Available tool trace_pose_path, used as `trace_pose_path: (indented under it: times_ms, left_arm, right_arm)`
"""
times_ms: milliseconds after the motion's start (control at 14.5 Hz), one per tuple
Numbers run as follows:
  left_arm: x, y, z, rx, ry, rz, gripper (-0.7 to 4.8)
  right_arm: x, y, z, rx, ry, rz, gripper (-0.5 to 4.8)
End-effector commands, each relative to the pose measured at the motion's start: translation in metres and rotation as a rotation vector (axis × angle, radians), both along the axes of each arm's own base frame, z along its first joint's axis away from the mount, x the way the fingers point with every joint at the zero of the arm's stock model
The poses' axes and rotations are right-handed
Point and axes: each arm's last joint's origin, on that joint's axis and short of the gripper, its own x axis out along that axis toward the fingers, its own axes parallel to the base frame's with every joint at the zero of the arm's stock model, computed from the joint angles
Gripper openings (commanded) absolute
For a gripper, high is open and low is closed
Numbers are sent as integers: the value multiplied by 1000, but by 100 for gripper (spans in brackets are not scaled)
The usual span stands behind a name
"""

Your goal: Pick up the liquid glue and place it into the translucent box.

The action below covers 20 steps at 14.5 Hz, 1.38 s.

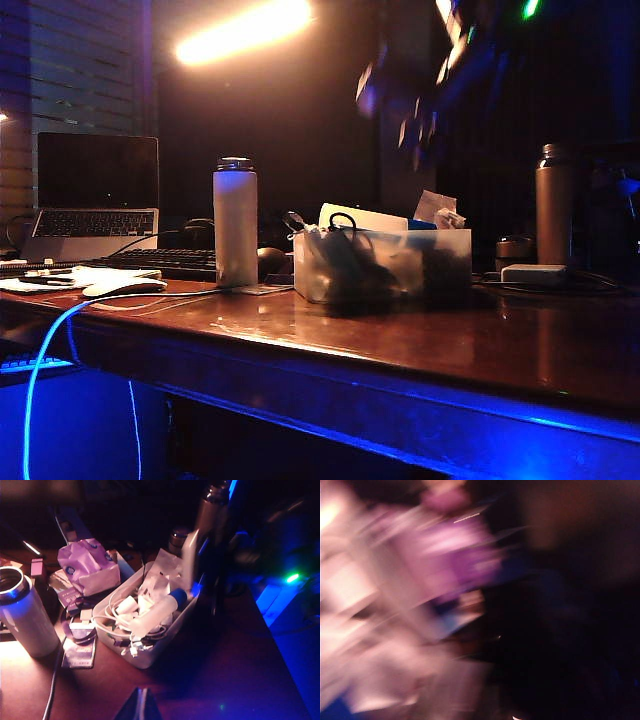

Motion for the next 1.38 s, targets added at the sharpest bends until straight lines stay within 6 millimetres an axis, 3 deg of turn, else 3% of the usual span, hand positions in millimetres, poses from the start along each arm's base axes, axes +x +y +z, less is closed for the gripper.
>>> trace_pose_path:
  times_ms: [69, 277, 484, 761, 900, 1107, 1384]
  left_arm:
    - [-1, 0, 7, -17, -50, -5, 21]
    - [-1, 0, 8, -19, -61, -5, -2]
    - [-7, -1, 3, -19, -17, -124, -6]
    - [-25, 4, 3, 25, 28, -142, -6]
    - [-43, 9, 15, 28, -29, -116, -6]
    - [-92, 25, 37, 39, -121, -41, -6]
    - [-161, 46, 37, 11, -165, 49, -6]
  right_arm:
    - [-15, -9, 40, 322, -65, -215, -5]
    - [-41, -18, 61, 479, 35, -304, -5]
    - [-80, -27, 96, 556, 78, -241, -5]
    - [-158, -51, 152, 655, 16, -225, -5]
    - [-196, -63, 166, 696, 19, -206, -5]
    - [-236, -74, 160, 763, 32, -170, -5]
    - [-260, -79, 104, 806, 75, -126, -5]
